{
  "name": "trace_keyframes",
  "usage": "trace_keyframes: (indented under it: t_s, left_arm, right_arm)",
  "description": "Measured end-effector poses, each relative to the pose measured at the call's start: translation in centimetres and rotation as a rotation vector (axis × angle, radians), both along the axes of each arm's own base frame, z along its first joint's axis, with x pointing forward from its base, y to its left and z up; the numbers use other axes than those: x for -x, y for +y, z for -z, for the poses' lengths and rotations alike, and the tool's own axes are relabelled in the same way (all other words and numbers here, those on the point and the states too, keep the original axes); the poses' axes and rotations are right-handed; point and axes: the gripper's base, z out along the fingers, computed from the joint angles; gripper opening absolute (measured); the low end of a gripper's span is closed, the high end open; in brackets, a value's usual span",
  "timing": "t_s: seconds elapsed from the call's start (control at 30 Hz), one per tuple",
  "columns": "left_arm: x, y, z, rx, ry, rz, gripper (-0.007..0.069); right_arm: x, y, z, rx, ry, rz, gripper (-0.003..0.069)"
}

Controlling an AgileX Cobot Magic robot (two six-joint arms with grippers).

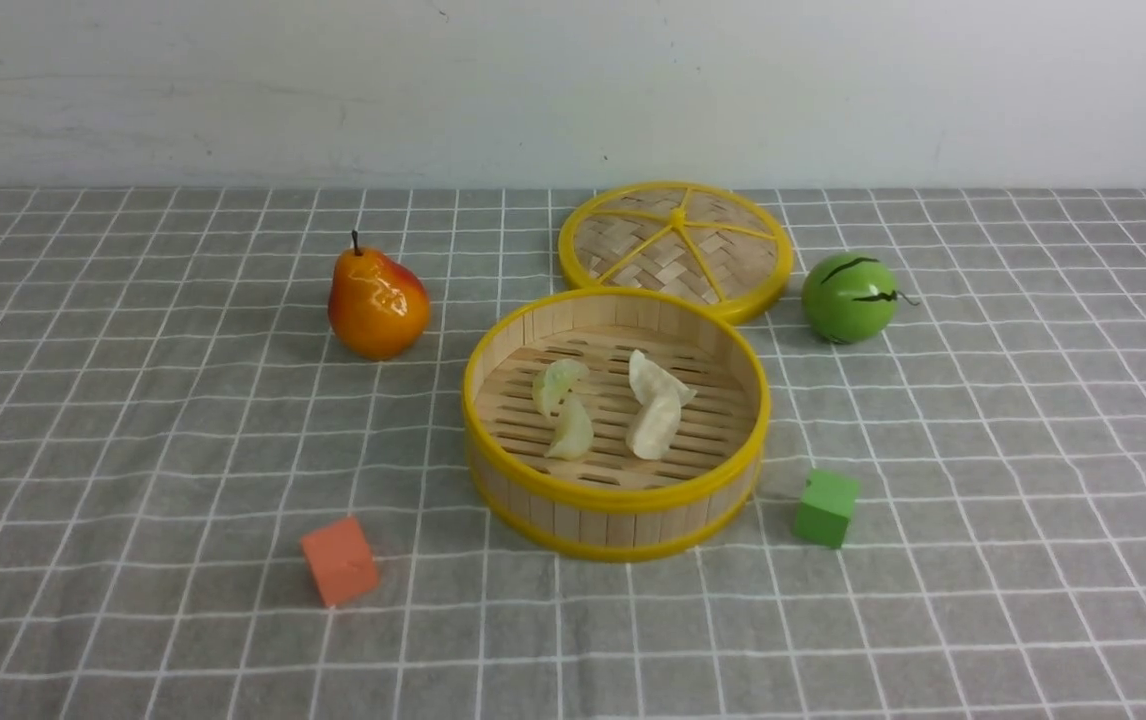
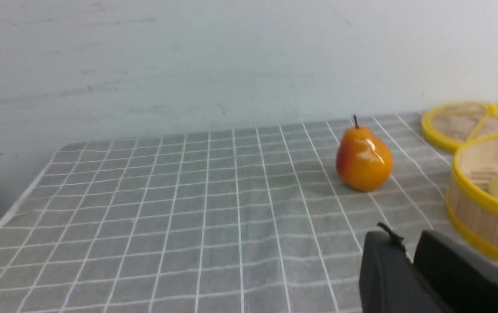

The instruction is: Put the dumplings into the steamer on the table with the grey tablecloth.

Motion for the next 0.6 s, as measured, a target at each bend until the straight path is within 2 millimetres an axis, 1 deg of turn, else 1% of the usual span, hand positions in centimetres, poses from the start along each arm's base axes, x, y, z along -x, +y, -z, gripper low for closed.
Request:
trace_keyframes:
  t_s: [0.07,0.13,0.27,0.4,0.47,0.53,0.6]
  left_arm:
    - [-0.5,-0.2,1.1,0.046,-0.048,-0.019,0.0044]
    - [-0.9,-0.4,2.8,0.094,-0.11,-0.018,-0.0014]
    - [-1.0,-0.4,3.5,0.148,-0.102,-0.015,-0.0014]
    - [-1.1,-0.2,5.2,0.304,0.07,-0.055,-0.0014]
    - [-1.0,-0.2,6.4,0.359,0.207,-0.069,-0.0014]
    - [-0.8,-0.5,7.4,0.346,0.307,-0.06,-0.0014]
    - [-0.7,-0.6,7.7,0.295,0.344,-0.04,-0.0014]
  right_arm:
    - [0.0,0.0,0.0,0.0,0.0,0.0,0.0077]
    - [0.0,0.0,0.0,0.001,0.0,0.0,0.008]
    - [0.0,0.0,0.0,0.001,0.0,0.0,0.0085]
    - [0.0,0.0,0.0,0.001,0.0,0.0,0.0092]
    - [0.0,0.0,0.0,0.001,0.0,0.0,0.0094]
    - [0.0,0.0,0.0,0.001,0.0,0.0,0.0096]
    - [0.0,0.0,0.0,0.001,0.0,0.0,0.0099]
